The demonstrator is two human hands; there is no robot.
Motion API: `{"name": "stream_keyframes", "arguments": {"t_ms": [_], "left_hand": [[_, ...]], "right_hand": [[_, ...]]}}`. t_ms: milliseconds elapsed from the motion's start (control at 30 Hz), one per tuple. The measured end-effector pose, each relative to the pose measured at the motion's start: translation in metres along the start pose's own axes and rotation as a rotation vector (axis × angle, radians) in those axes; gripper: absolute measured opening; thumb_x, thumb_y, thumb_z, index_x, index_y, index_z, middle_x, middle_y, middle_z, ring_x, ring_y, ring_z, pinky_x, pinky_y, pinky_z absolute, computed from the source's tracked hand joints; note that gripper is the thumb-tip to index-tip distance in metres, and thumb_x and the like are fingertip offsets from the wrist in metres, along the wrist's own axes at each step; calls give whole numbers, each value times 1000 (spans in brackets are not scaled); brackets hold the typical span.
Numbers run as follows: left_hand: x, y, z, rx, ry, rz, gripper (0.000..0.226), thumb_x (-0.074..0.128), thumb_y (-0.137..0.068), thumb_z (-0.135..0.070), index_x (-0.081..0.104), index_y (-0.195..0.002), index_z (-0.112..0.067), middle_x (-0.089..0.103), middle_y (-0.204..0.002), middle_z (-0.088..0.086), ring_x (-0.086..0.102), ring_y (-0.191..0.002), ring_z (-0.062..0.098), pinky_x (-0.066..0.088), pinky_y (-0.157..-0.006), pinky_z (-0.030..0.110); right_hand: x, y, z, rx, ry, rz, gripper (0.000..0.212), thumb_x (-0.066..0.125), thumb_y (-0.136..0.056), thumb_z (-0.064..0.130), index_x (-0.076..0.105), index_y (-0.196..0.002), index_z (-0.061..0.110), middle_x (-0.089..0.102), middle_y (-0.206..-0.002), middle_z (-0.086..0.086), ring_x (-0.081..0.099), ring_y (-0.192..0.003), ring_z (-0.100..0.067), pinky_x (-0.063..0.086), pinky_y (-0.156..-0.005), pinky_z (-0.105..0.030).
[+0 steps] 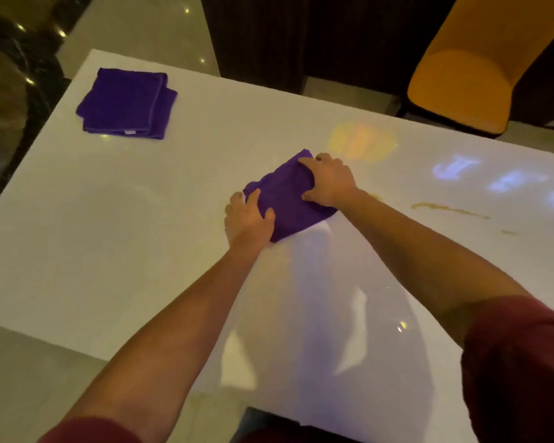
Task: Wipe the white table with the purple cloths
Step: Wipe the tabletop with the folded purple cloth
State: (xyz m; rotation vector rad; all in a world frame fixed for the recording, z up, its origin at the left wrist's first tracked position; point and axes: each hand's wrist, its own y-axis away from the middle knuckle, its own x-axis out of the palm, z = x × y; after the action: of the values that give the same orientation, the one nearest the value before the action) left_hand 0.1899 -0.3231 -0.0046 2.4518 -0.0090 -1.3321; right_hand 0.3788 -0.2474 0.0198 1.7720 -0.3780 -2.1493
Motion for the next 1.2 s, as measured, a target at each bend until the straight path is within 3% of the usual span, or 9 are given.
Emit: {"name": "stream_keyframes", "arguments": {"t_ms": [67,133,267,433,633,800,1067,1200], "left_hand": [[10,-3,28,0,-66,-228,59,60,-96,-29,48,-151,-12,33,-162,20,37,-147,39,34,-118,51],[14,9,50,-7,-167,-282,62,54,-100,-29,39,-156,-7,25,-166,21,23,-155,40,22,-124,55],[41,11,67,-51,-331,-255,61,34,-108,-38,27,-161,-8,20,-169,18,13,-158,38,13,-127,56],[50,4,69,-76,-381,-288,60,23,-110,-42,25,-162,-12,19,-170,15,11,-158,36,12,-128,54],[54,1,66,-94,-436,-322,64,20,-108,-49,25,-162,-14,20,-170,14,13,-158,35,12,-129,51],[55,2,65,-79,-399,-354,64,23,-106,-47,30,-160,-13,23,-169,14,15,-157,35,13,-128,51],[51,7,61,-91,-400,-321,64,25,-107,-46,28,-161,-12,20,-170,13,12,-158,35,10,-129,52],[50,6,62,-86,-408,-312,66,23,-106,-46,26,-162,-11,20,-170,15,12,-158,36,11,-129,53]], "right_hand": [[18,-8,13,107,-70,-175,71,67,-95,43,40,-158,22,31,-167,-17,32,-151,-42,33,-121,-55],[46,16,40,133,-161,-372,64,58,-99,47,46,-156,19,30,-170,-19,24,-157,-44,21,-126,-61],[100,27,58,3,-31,-228,74,32,-106,66,25,-168,26,13,-177,-15,4,-163,-42,3,-129,-65],[97,-28,36,-140,28,-342,78,32,-101,70,35,-165,25,24,-174,-16,15,-161,-44,9,-128,-68],[79,-75,25,-184,33,-283,79,20,-101,72,24,-168,30,11,-178,-12,3,-163,-42,-3,-129,-66],[92,-24,0,-213,36,-293,76,25,-104,68,21,-169,29,11,-178,-13,3,-163,-42,0,-129,-66],[157,142,-76,-177,67,-287,74,31,-104,70,27,-167,31,16,-177,-11,5,-164,-38,7,-129,-67],[146,123,-70,-170,91,-274,76,31,-102,71,30,-166,30,19,-176,-12,8,-164,-40,6,-129,-67]]}}
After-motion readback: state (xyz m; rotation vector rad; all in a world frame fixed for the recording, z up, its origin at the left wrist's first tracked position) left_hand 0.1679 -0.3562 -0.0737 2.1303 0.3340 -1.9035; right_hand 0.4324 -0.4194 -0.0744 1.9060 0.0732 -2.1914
